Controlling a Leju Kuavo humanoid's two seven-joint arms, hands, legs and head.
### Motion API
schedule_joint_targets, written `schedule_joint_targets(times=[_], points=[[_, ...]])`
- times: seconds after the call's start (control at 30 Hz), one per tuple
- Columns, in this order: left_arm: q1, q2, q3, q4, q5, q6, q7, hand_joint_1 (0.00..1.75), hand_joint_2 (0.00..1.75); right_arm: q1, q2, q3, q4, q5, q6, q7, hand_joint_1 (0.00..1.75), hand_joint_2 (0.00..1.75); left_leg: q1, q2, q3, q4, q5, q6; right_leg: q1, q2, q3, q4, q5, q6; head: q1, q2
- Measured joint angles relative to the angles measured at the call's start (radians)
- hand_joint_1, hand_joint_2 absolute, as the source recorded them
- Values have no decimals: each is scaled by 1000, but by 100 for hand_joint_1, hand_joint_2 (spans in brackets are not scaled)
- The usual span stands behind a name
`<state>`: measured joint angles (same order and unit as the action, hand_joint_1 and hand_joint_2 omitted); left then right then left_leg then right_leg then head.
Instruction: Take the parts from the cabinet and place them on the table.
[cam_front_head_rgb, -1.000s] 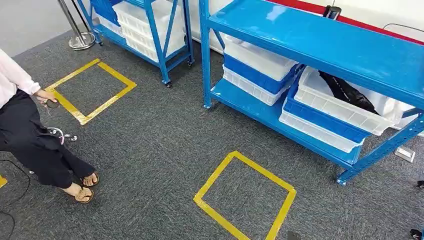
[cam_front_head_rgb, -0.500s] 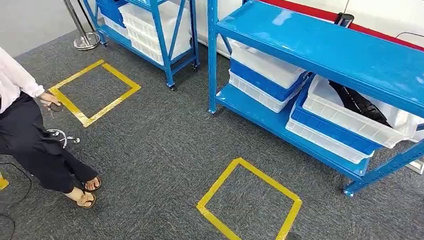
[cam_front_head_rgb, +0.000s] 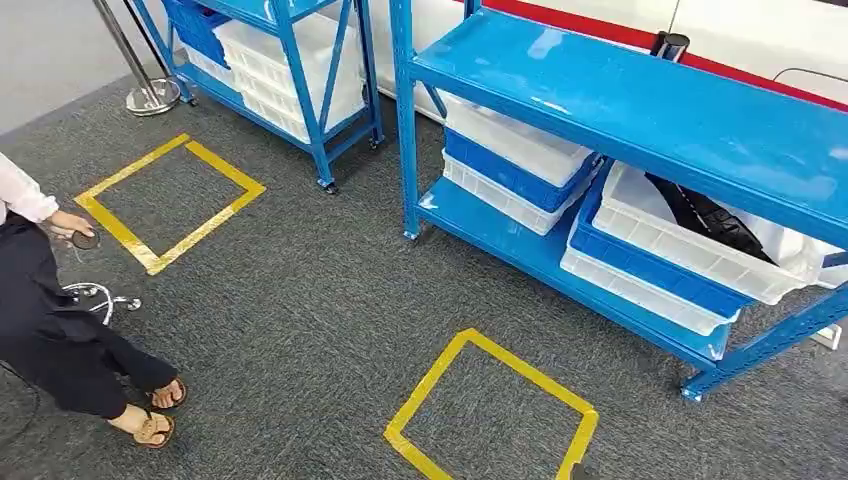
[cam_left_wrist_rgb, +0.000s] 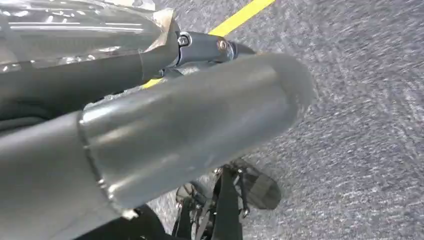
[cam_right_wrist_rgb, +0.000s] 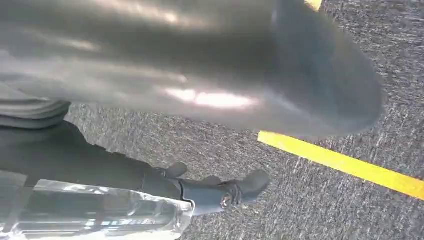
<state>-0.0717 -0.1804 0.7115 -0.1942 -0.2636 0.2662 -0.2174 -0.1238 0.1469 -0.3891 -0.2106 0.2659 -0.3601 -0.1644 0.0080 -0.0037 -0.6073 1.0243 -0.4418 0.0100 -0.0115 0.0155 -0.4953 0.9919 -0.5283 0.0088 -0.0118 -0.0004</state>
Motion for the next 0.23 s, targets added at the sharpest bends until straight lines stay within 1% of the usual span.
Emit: schedule_joint_targets(times=[0.07,0.1,0.13,0.17,0.2,0.23], points=[[2,0,0,0,0,0,1,0,0,0,0,0,0,0,0,0,0,0,-9,0,1,-1,-8,14,-1,-1,4,-9,-5,12,0,0],[1,-1,0,0,0,0,1,0,0,0,0,0,-1,0,0,0,0,0,-6,-1,20,-19,-3,22,4,-2,15,-12,-9,19,-3,0],[2,-2,0,0,-1,0,1,0,0,-1,-2,0,-1,0,0,0,0,0,-1,0,35,-31,0,29,-2,-7,10,8,-15,20,2,0],[1,-2,0,0,-1,0,1,0,0,-3,-2,0,-1,0,0,0,0,0,-1,1,42,-35,-4,37,0,-7,-15,60,-37,16,2,0],[0,-1,0,0,-2,0,2,0,0,-3,-2,0,-1,0,0,0,0,0,-1,2,46,-35,-8,41,-1,-7,-59,135,-65,12,5,0],[-1,-2,0,0,-2,0,2,0,0,-1,-2,0,0,0,0,0,0,0,-2,2,51,-35,-15,45,-1,-7,-117,225,-93,10,5,0]])
